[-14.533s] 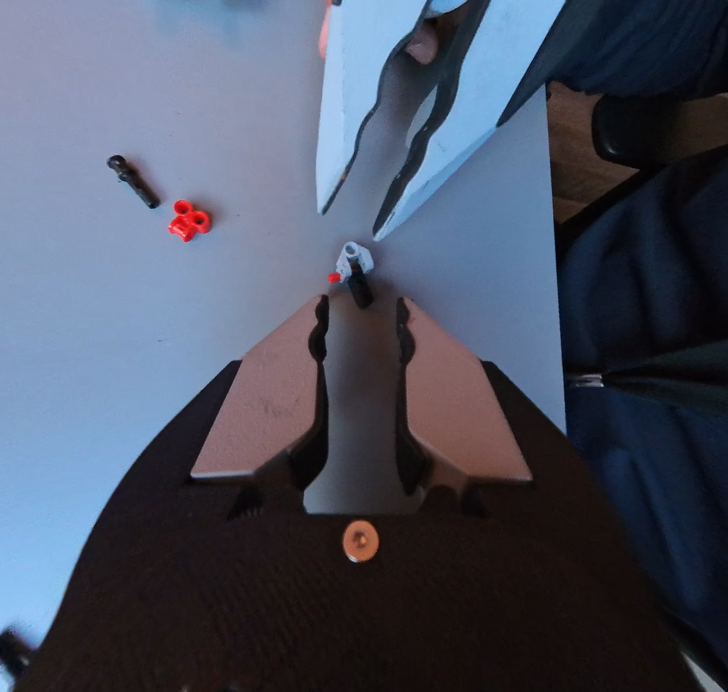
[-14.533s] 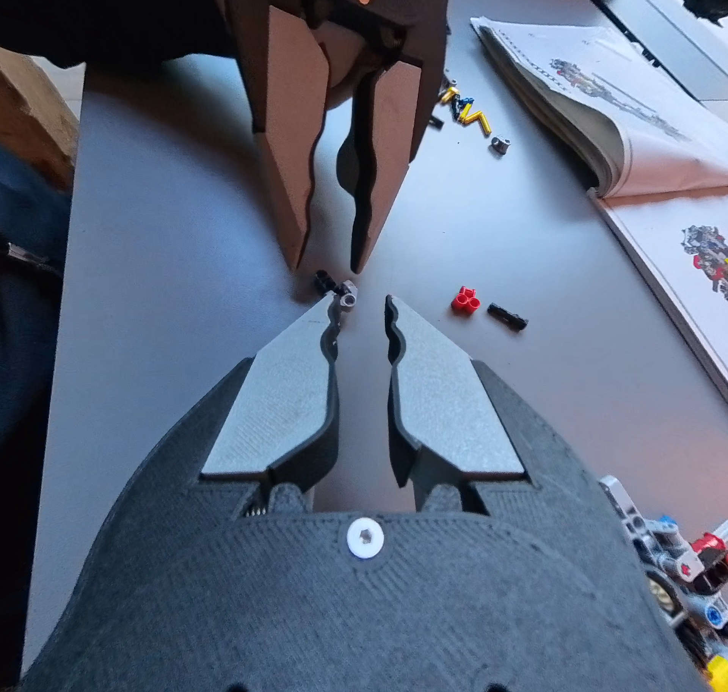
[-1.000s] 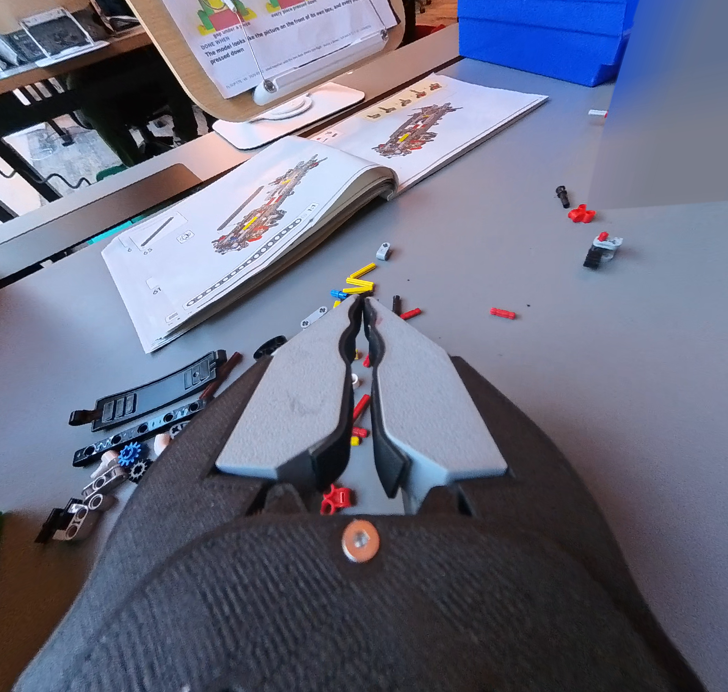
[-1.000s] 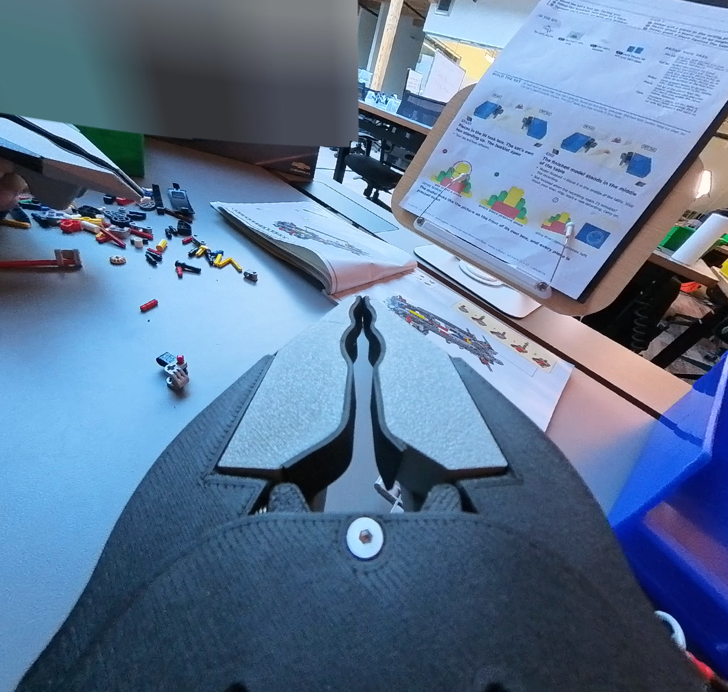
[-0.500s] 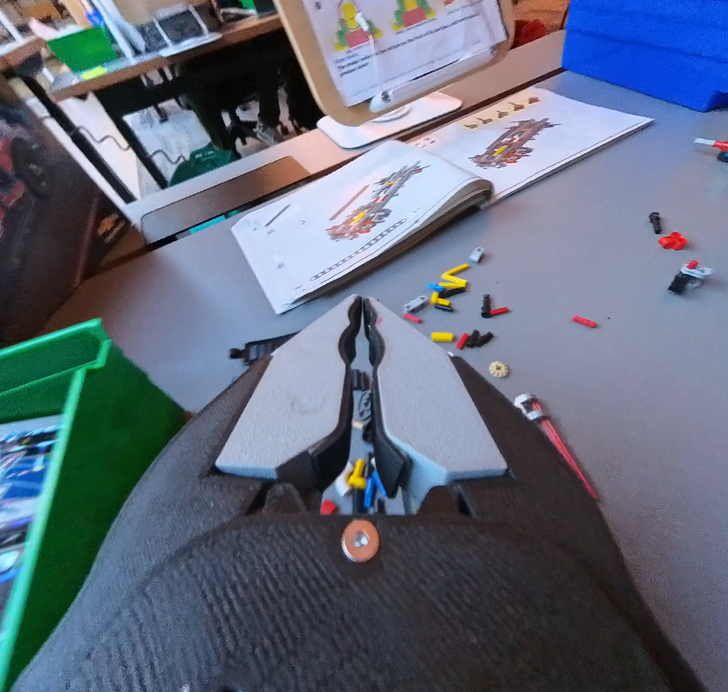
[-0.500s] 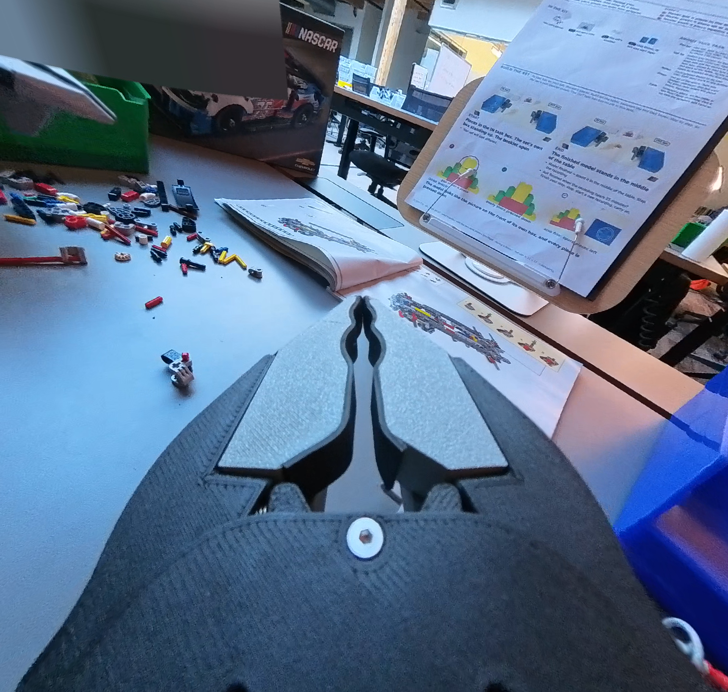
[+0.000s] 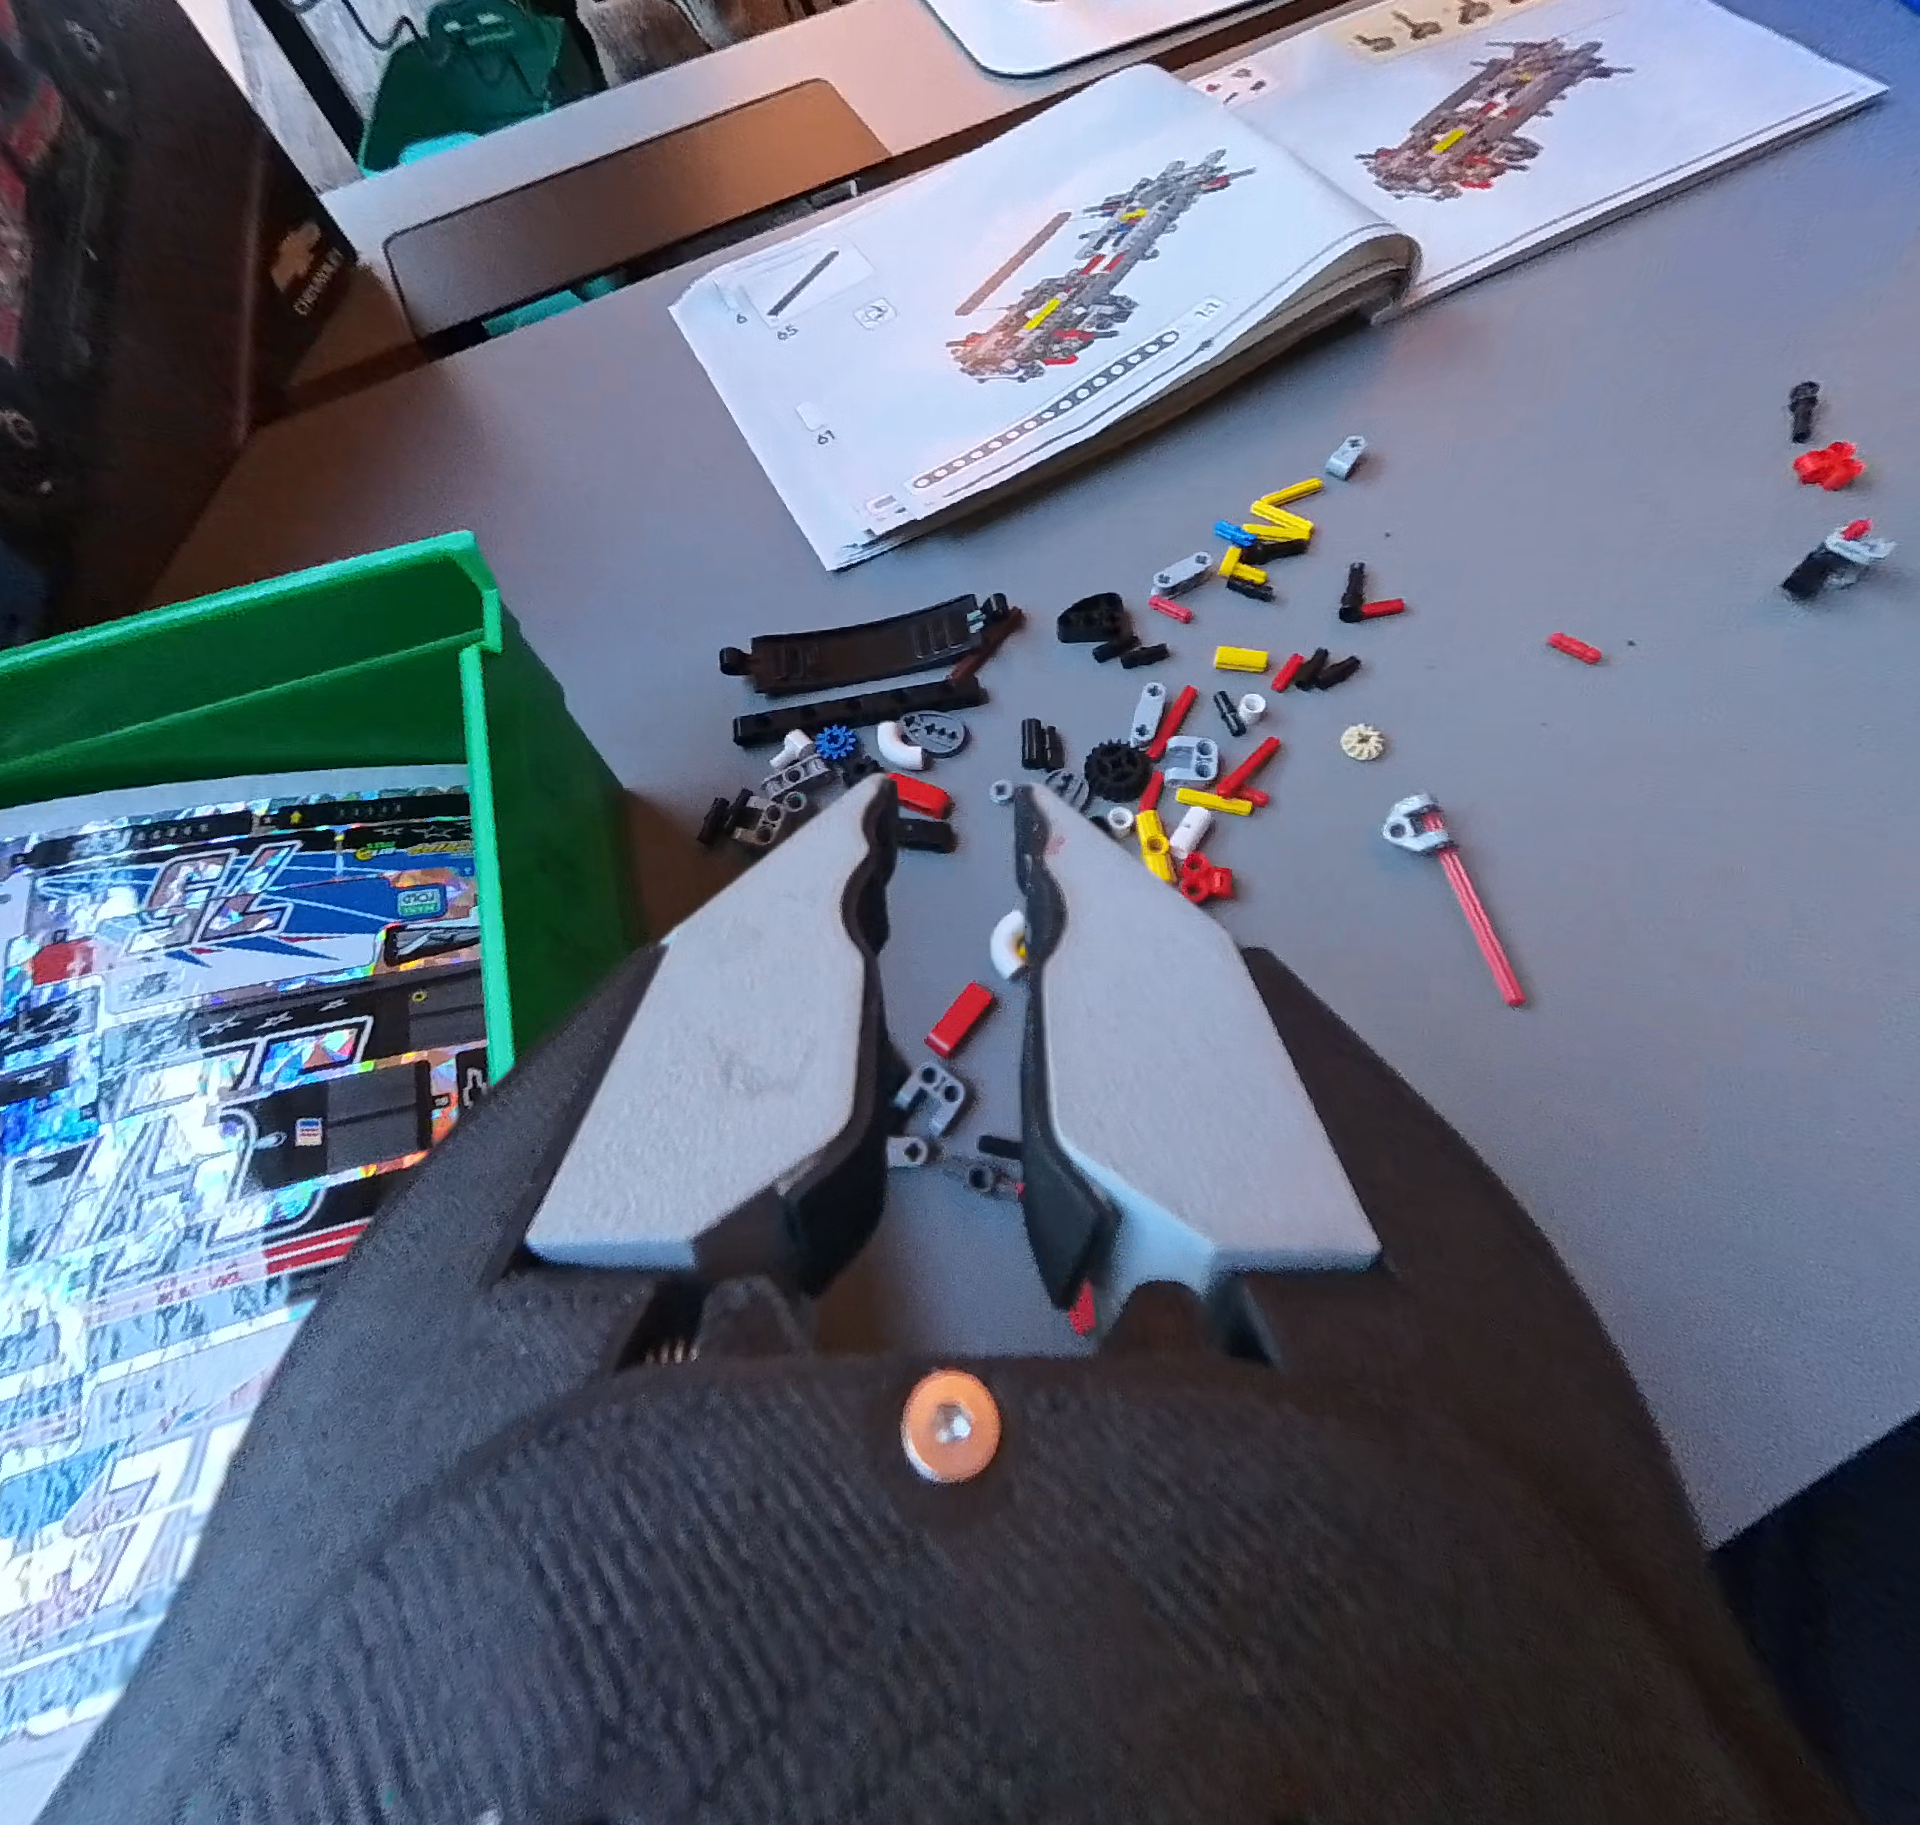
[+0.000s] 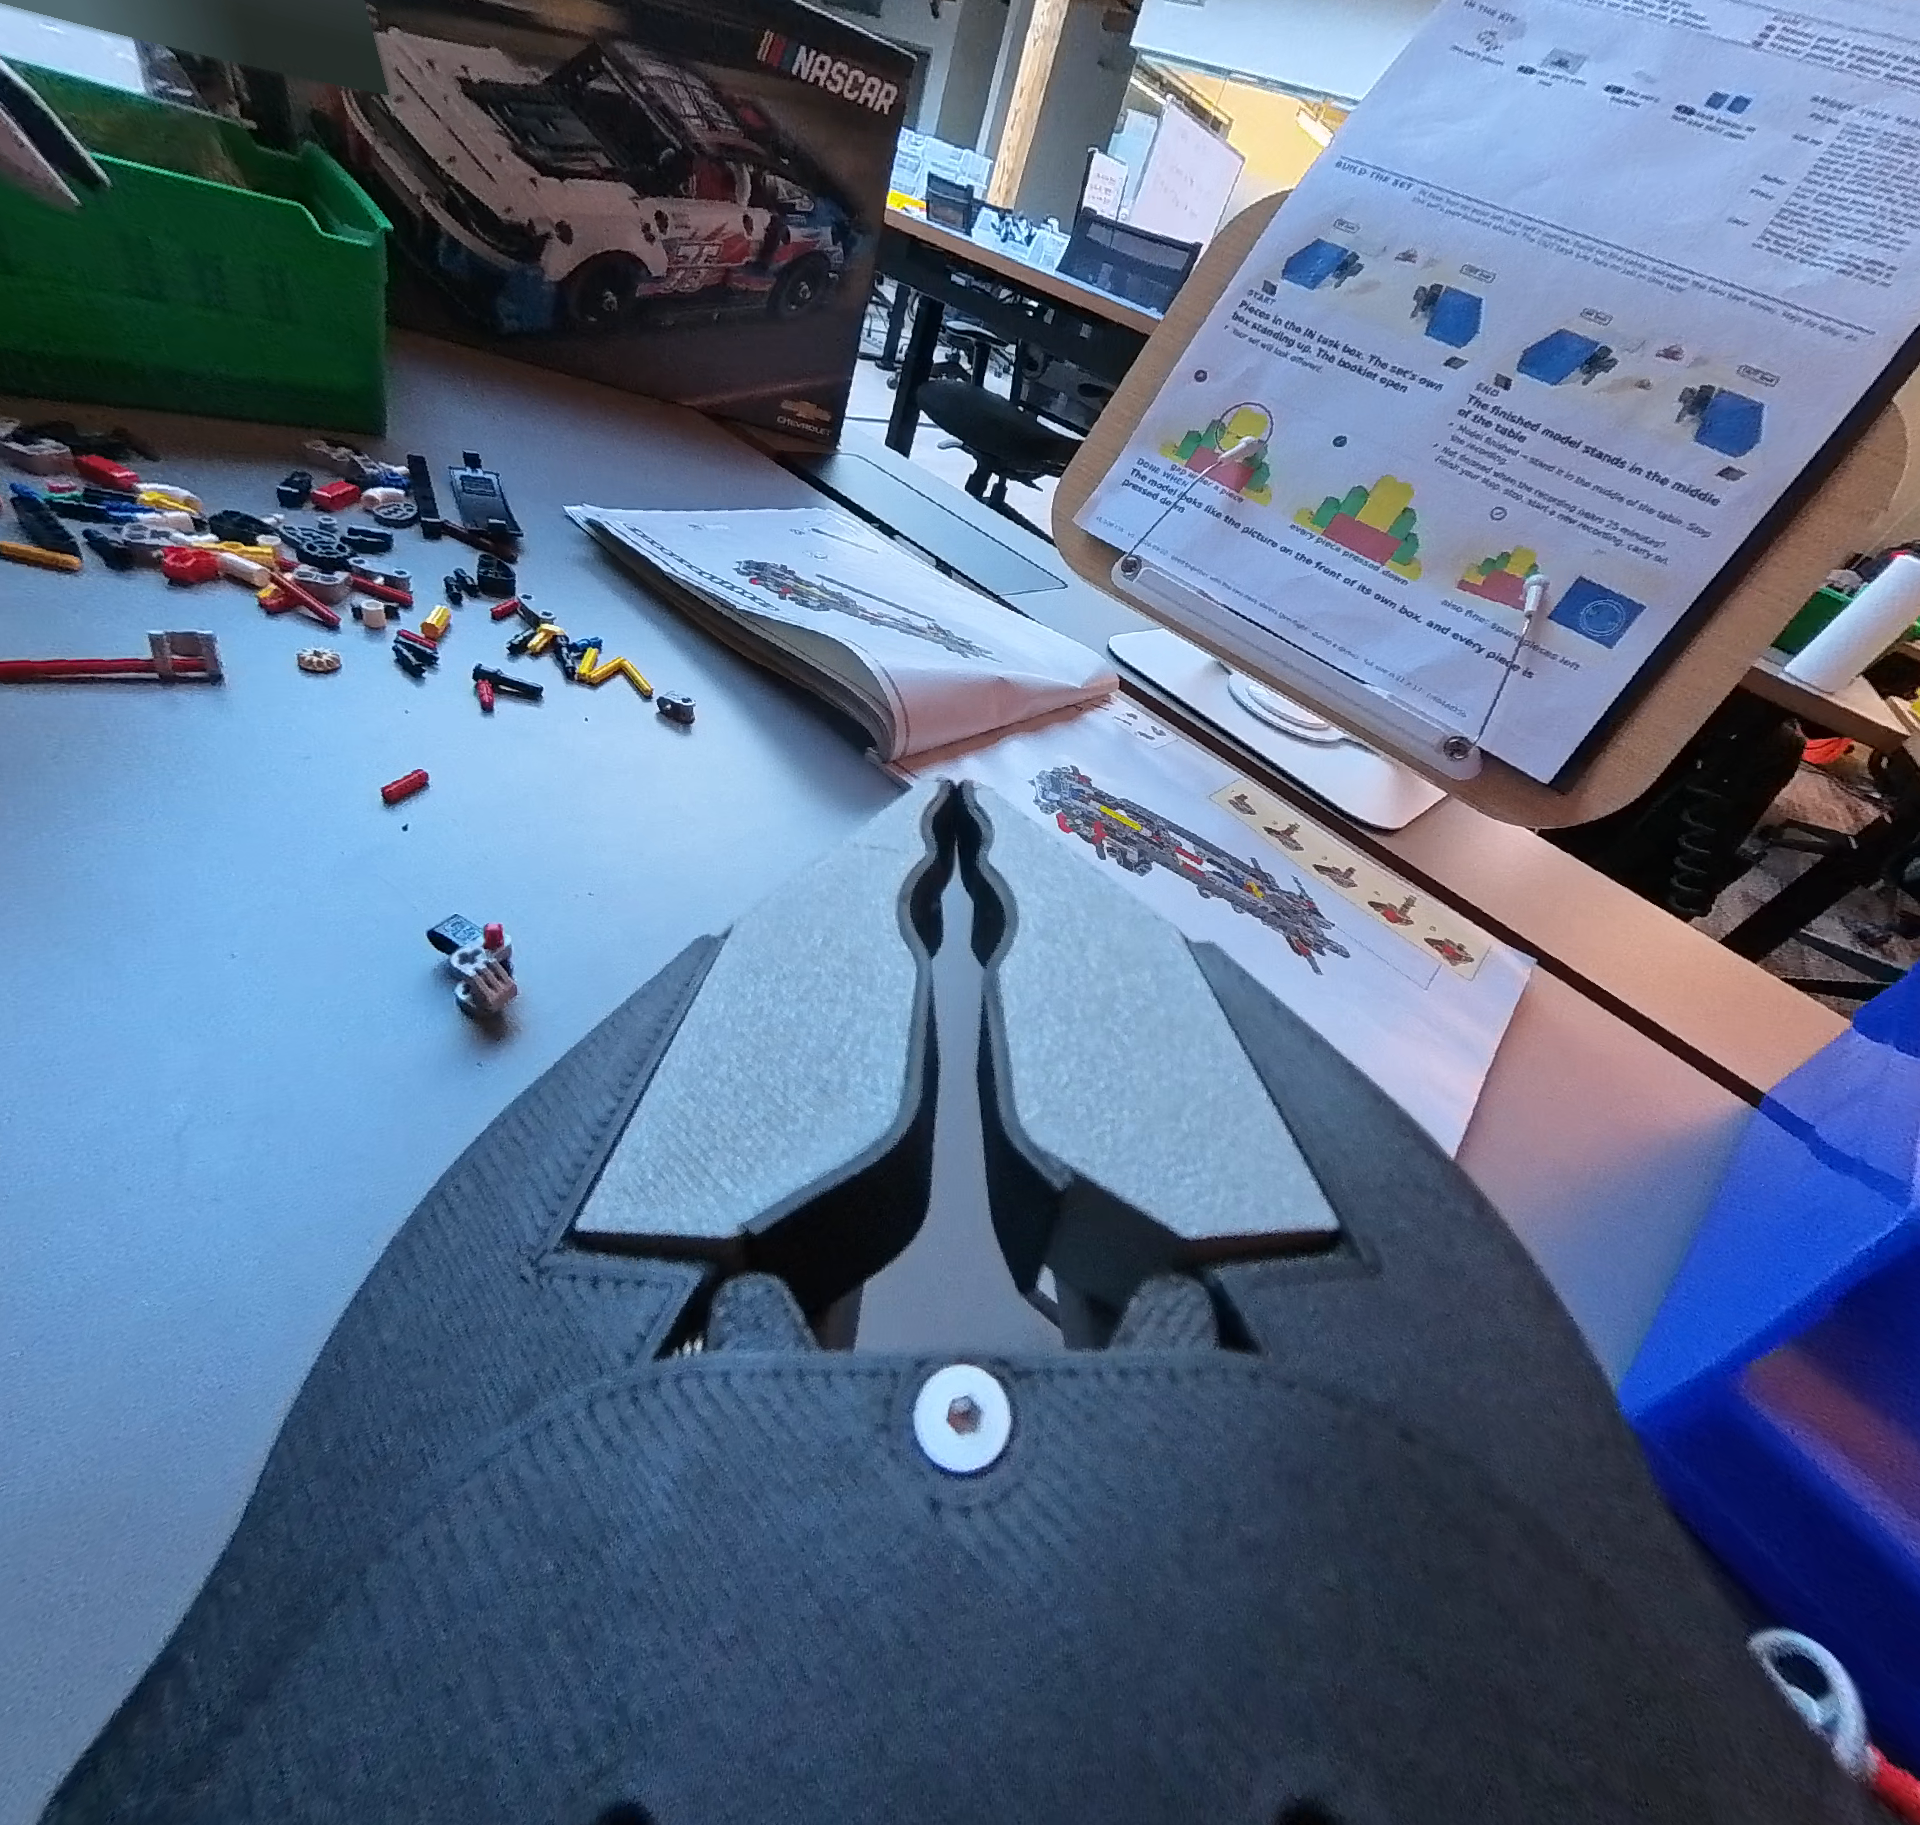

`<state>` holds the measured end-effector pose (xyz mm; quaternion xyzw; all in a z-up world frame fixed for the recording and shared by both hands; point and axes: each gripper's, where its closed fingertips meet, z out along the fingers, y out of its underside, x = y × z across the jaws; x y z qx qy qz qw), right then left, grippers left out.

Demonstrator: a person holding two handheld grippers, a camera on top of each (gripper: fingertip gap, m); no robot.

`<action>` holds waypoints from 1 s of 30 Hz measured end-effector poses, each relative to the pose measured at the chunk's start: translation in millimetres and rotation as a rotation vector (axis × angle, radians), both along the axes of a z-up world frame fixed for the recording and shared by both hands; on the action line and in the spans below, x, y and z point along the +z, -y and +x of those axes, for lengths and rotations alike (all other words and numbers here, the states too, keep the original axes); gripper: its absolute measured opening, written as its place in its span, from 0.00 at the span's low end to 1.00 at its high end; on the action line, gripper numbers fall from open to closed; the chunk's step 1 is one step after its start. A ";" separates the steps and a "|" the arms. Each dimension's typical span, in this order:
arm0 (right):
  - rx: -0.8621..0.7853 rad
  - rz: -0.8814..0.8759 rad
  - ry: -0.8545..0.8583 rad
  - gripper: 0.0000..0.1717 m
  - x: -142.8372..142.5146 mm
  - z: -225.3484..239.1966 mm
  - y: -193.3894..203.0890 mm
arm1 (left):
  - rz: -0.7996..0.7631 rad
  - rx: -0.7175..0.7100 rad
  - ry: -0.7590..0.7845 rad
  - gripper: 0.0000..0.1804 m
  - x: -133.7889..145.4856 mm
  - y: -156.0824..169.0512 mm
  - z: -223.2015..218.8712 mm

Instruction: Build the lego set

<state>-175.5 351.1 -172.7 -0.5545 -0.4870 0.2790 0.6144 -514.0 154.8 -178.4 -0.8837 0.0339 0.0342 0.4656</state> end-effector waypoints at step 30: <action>-0.019 -0.016 -0.006 0.00 -0.8 4.6 -6.3 | 0.023 0.107 -0.087 0.10 33.1 31.0 -40.4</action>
